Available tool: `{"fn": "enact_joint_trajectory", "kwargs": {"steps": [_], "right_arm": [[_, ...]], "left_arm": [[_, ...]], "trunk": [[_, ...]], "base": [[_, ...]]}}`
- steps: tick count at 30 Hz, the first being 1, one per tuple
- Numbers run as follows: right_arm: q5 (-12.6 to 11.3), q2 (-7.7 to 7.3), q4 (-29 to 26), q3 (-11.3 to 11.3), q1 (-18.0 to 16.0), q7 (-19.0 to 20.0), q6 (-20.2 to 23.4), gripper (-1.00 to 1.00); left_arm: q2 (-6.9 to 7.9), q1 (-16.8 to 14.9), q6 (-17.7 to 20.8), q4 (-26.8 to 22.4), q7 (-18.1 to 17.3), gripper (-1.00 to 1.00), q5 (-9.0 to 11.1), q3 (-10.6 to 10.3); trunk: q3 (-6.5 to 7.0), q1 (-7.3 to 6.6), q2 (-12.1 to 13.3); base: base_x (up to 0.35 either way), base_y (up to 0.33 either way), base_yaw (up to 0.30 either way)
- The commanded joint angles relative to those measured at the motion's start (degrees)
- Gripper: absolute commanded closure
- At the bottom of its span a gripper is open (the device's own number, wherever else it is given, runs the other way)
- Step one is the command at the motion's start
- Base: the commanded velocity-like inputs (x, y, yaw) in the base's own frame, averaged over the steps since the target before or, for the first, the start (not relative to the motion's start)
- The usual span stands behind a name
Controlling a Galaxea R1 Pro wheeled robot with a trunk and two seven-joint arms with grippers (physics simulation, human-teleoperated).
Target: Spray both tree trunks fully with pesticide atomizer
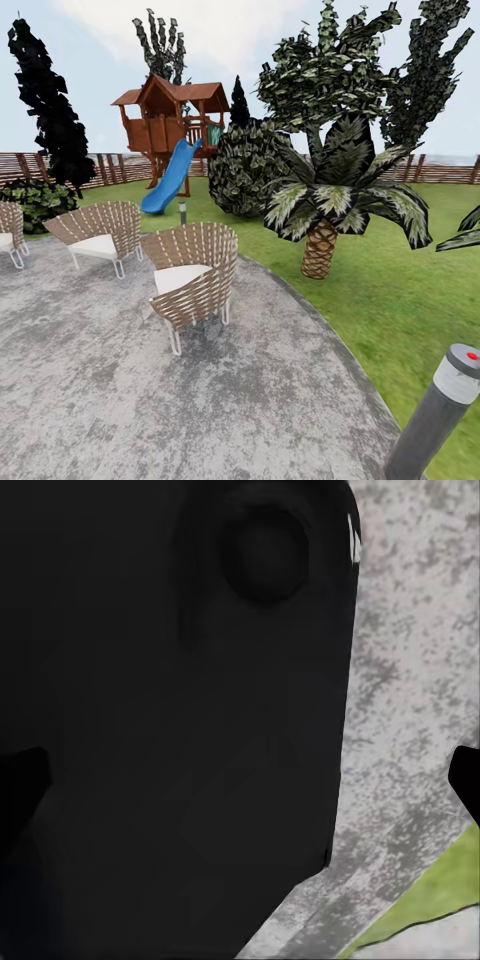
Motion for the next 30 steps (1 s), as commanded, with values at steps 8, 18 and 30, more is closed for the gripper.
{"fn": "enact_joint_trajectory", "kwargs": {"steps": [8, 18, 30], "right_arm": [[-0.1, -0.09, 0.1, 0.2, 0.0, 0.1, 0.1, -1.0], [-0.1, -0.09, 0.1, 0.2, 0.0, 0.1, 0.1, -1.0], [-0.1, -0.32, -0.2, 0.1, 0.0, 0.1, -0.1, -1.0]], "left_arm": [[-1.23, 1.3, 0.1, -1.4, 0.0, -1.0, 0.2, 0.1], [-1.23, 1.3, 0.1, -1.4, 0.0, -1.0, 0.2, 0.1], [-2.07, 3.1, -0.1, -3.6, -0.1, -1.0, 0.1, 0.3]], "trunk": [[-0.03, 0.0, 0.0], [-0.03, 0.0, 0.0], [-0.03, 0.0, 0.0]], "base": [[0.0, 0.0, 0.0], [0.0, 0.0, 0.0], [-0.047, 0.04, 0.0]]}}
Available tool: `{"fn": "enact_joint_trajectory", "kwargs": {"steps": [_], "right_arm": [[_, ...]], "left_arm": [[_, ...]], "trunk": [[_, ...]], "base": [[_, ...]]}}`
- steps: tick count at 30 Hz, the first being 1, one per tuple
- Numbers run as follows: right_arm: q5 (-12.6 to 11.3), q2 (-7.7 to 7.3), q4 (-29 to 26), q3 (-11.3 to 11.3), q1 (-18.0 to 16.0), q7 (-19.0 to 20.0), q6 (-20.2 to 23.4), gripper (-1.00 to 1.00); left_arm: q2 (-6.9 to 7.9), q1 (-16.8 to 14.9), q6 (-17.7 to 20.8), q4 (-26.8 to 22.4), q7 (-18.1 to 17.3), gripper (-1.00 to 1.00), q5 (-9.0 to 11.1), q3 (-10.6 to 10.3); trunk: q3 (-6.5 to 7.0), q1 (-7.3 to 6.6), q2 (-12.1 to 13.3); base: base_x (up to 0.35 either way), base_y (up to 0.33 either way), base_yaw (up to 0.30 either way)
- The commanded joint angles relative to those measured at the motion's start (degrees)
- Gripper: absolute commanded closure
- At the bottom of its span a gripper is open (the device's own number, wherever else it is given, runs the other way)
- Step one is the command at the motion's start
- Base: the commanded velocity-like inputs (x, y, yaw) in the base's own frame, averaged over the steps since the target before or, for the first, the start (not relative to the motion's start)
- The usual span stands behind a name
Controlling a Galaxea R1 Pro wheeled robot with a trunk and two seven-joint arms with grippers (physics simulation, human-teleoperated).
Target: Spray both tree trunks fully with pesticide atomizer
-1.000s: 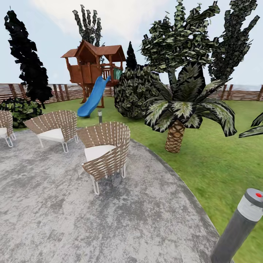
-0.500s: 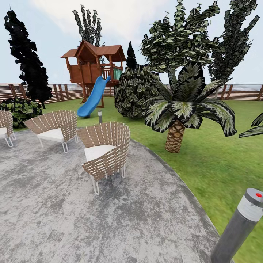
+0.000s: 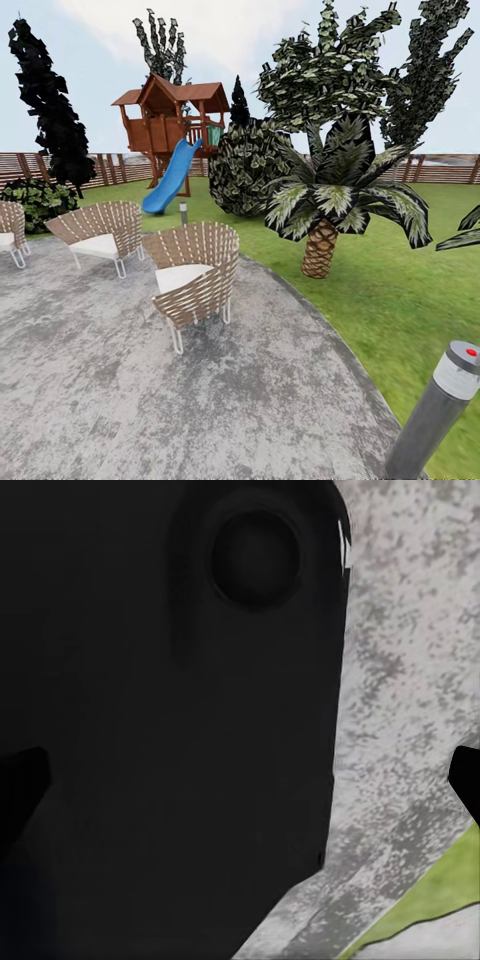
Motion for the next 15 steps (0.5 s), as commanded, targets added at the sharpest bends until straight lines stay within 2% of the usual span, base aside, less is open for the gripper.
{"fn": "enact_joint_trajectory", "kwargs": {"steps": [1, 10, 15], "right_arm": [[0.0, -0.01, 0.0, 0.0, 0.0, 0.0, 0.0, -1.0], [0.0, -0.04, -0.1, 0.0, 0.0, 0.0, 0.0, -1.0], [0.0, -0.04, -0.1, 0.0, 0.0, 0.0, 0.0, -1.0]], "left_arm": [[-0.03, 0.1, 0.0, -0.3, 0.0, -1.0, 0.0, 0.0], [-0.13, 0.3, 0.0, -0.6, 0.0, -1.0, 0.0, 0.1], [-0.13, 0.3, 0.0, -0.6, 0.0, -1.0, 0.0, 0.1]], "trunk": [[-0.03, -0.01, 0.0], [-0.03, -0.01, 0.0], [-0.03, -0.01, 0.0]], "base": [[-0.096, 0.086, 0.0], [-0.096, 0.084, 0.0], [-0.176, 0.19, 0.0]]}}
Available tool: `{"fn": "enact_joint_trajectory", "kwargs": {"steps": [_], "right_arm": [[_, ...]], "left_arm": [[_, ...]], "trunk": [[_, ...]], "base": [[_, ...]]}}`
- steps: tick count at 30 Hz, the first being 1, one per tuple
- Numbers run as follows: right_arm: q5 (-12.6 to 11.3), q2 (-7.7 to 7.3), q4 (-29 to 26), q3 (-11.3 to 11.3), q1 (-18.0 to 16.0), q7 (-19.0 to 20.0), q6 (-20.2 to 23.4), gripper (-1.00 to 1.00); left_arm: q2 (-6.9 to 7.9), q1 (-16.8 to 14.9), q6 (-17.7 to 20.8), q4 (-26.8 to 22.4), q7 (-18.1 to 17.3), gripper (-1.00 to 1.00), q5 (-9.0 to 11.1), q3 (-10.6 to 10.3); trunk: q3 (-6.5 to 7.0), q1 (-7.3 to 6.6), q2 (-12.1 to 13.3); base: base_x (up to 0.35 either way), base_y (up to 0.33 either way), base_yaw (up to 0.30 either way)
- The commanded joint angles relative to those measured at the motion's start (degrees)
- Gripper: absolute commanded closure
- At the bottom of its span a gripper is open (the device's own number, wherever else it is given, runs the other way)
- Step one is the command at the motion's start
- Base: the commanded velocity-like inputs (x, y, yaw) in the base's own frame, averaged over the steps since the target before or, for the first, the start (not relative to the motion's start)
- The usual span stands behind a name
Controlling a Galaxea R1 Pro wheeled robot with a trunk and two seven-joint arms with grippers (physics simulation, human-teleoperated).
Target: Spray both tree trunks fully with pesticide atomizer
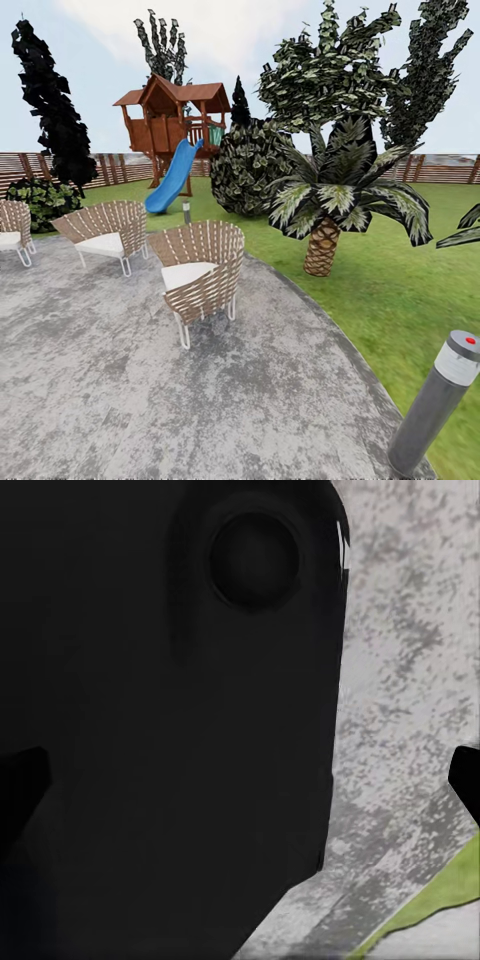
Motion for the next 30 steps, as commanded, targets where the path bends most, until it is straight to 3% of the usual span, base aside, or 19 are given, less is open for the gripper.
{"fn": "enact_joint_trajectory", "kwargs": {"steps": [1, 5, 9, 19, 30], "right_arm": [[0.0, -0.01, 0.0, 0.0, 0.0, 0.0, 0.0, -1.0], [0.1, -0.01, 0.0, 0.1, 0.0, 0.0, -0.2, -1.0], [-0.2, -0.01, 0.2, 0.0, 0.0, -0.1, -3.4, -1.0], [-0.3, 0.15, 0.2, 0.1, 0.0, 0.0, -3.8, -1.0], [-0.3, 0.17, 0.1, 0.1, 0.0, 0.1, -3.8, -1.0]], "left_arm": [[-0.01, 0.0, 0.0, -0.1, 0.0, -1.0, 0.0, 0.0], [0.0, 0.0, 0.0, -0.2, 0.0, -1.0, -0.1, 0.0], [-0.01, 0.0, -0.1, -0.3, 0.0, -1.0, -0.1, -0.1], [0.04, 0.0, -0.1, -0.4, -0.1, -1.0, -0.1, -0.1], [0.08, 0.0, -2.2, -0.3, -0.1, -1.0, -0.1, -0.1]], "trunk": [[-0.04, -0.01, 0.0], [-0.04, -0.01, 0.0], [-0.04, -0.01, 0.0], [-0.04, -0.01, 0.0], [-0.04, -0.01, 0.0]], "base": [[-0.115, 0.239, 0.0], [-0.045, 0.301, 0.0], [-0.017, 0.337, 0.0], [-0.091, 0.345, -0.008], [-0.124, 0.345, -0.233]]}}
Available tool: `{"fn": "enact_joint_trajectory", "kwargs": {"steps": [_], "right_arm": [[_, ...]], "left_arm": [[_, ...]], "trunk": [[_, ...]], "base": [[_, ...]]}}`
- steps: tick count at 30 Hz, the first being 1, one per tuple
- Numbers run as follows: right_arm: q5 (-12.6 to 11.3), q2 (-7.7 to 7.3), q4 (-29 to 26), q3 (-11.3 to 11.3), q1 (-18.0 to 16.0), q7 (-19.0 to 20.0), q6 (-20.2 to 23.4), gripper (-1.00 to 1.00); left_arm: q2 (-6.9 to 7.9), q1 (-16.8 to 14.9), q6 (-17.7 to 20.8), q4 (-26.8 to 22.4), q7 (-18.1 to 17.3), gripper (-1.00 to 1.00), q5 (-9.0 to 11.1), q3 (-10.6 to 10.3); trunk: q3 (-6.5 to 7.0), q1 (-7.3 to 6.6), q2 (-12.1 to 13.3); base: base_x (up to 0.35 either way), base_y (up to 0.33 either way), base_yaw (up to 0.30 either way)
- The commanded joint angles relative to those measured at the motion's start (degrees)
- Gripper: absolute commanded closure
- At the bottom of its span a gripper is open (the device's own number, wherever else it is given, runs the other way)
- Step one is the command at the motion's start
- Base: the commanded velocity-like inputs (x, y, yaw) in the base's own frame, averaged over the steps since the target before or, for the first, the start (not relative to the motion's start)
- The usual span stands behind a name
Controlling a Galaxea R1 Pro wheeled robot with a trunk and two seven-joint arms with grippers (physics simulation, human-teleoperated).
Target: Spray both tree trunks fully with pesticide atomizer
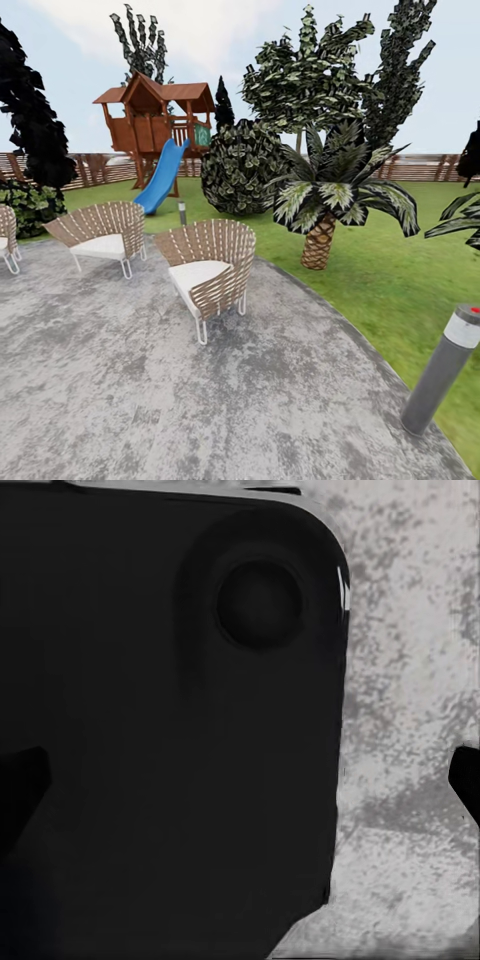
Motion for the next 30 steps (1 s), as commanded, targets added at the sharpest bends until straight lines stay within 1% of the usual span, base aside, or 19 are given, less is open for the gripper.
{"fn": "enact_joint_trajectory", "kwargs": {"steps": [1, 5, 7, 10, 12, 14, 15, 16, 17, 19, 20, 23, 24, 25, 27, 28, 30], "right_arm": [[0.0, -0.01, 0.0, 0.0, 0.0, 0.0, -0.2, -1.0], [0.0, -0.01, -0.1, 0.0, 0.0, 0.0, -0.2, -1.0], [0.0, -0.03, -0.2, 0.0, 0.0, 0.0, -0.2, -1.0], [-0.1, -0.06, -2.0, 0.0, 0.0, 0.1, -0.3, -1.0], [-0.1, -0.07, -3.9, 0.0, 0.0, 0.1, -0.3, -1.0], [-0.1, -0.1, -5.1, 0.0, 0.0, 0.1, -0.3, -1.0], [-0.1, -0.13, -6.5, 0.0, 0.0, 0.0, -0.3, -1.0], [-0.1, -0.13, -6.5, 0.0, 0.0, 0.0, -0.3, -1.0], [-0.1, -0.15, -8.1, 0.0, 0.0, 0.0, -0.3, -1.0], [0.0, -0.16, -8.9, -0.1, 0.0, 0.0, -0.3, -1.0], [0.0, -0.17, -10.6, -0.1, 0.0, 0.0, -0.3, -1.0], [0.1, -0.21, -13.4, -0.1, 0.0, 0.0, -0.3, -1.0], [0.2, -0.36, -15.6, 0.0, 0.0, 0.0, -0.3, -1.0], [0.2, -0.52, -16.8, 0.0, 0.0, 0.0, -0.3, -1.0], [0.2, -0.81, -19.2, -0.1, 0.0, 0.0, -0.4, -1.0], [0.2, -1.05, -21.3, -0.1, 0.0, -0.1, -0.4, -1.0], [0.2, -1.21, -22.9, -0.1, 0.0, -0.1, -0.6, -1.0]], "left_arm": [[-0.01, 0.0, -0.1, -0.1, 0.0, -1.0, 0.0, 0.0], [-0.01, 0.0, -0.4, -0.1, 0.0, -1.0, 0.0, 0.0], [0.01, 0.0, -1.2, -0.2, 0.2, -1.0, -0.1, 0.1], [0.43, 0.0, -4.2, -0.2, 0.2, -1.0, 0.0, 0.1], [0.69, 0.0, -5.2, -1.7, 0.1, -1.0, 0.0, 0.1], [0.79, 0.0, -5.5, -3.6, 0.0, -1.0, 0.1, 0.1], [0.85, 0.0, -5.6, -5.5, 0.0, -1.0, 0.1, 0.1], [0.85, 0.0, -5.6, -5.5, 0.0, -1.0, 0.1, 0.1], [0.89, 0.0, -5.7, -7.2, 0.0, -1.0, 0.1, 0.1], [0.9, 0.0, -5.7, -8.1, 0.0, -1.0, 0.1, 0.1], [0.93, 0.0, -5.7, -10.3, 0.0, -1.0, 0.0, 0.1], [0.94, 0.0, -5.8, -13.8, 0.1, -1.0, -0.1, 0.1], [1.0, 0.0, -5.8, -16.0, 0.1, -1.0, -0.2, 0.1], [1.06, 0.0, -5.9, -17.2, 0.1, -1.0, -0.2, 0.1], [1.43, 0.0, -5.9, -19.7, 0.1, -1.0, -0.2, 0.1], [1.91, 0.0, -6.0, -22.6, 0.1, -1.0, -0.2, 0.1], [2.47, 0.0, -6.0, -25.5, 0.1, -1.0, -0.2, 0.1]], "trunk": [[-0.03, -0.01, 0.0], [-0.03, -0.01, 0.0], [-0.03, -0.01, 0.0], [-0.03, -0.01, 0.0], [-0.03, -0.01, 0.0], [-0.03, -0.01, 0.0], [-0.03, -0.01, 0.0], [-0.03, -0.01, 0.0], [-0.03, -0.01, 0.0], [-0.03, -0.01, 0.0], [-0.03, -0.01, 0.0], [-0.03, -0.01, 0.0], [-0.03, -0.01, 0.0], [-0.03, -0.01, 0.0], [-0.03, -0.01, 0.0], [-0.03, -0.01, 0.0], [-0.03, -0.01, 0.0]], "base": [[-0.14, 0.345, -0.291], [-0.148, 0.336, -0.289], [-0.191, 0.285, -0.172], [-0.21, 0.256, -0.075], [-0.218, 0.241, -0.029], [-0.22, 0.238, -0.018], [-0.216, 0.235, -0.011], [-0.211, 0.233, -0.008], [-0.207, 0.23, -0.007], [-0.206, 0.227, -0.006], [-0.198, 0.208, -0.003], [-0.194, 0.187, -0.002], [-0.191, 0.16, -0.001], [-0.19, 0.154, -0.001], [-0.189, 0.147, -0.001], [-0.186, 0.14, 0.0], [-0.177, 0.138, 0.0]]}}
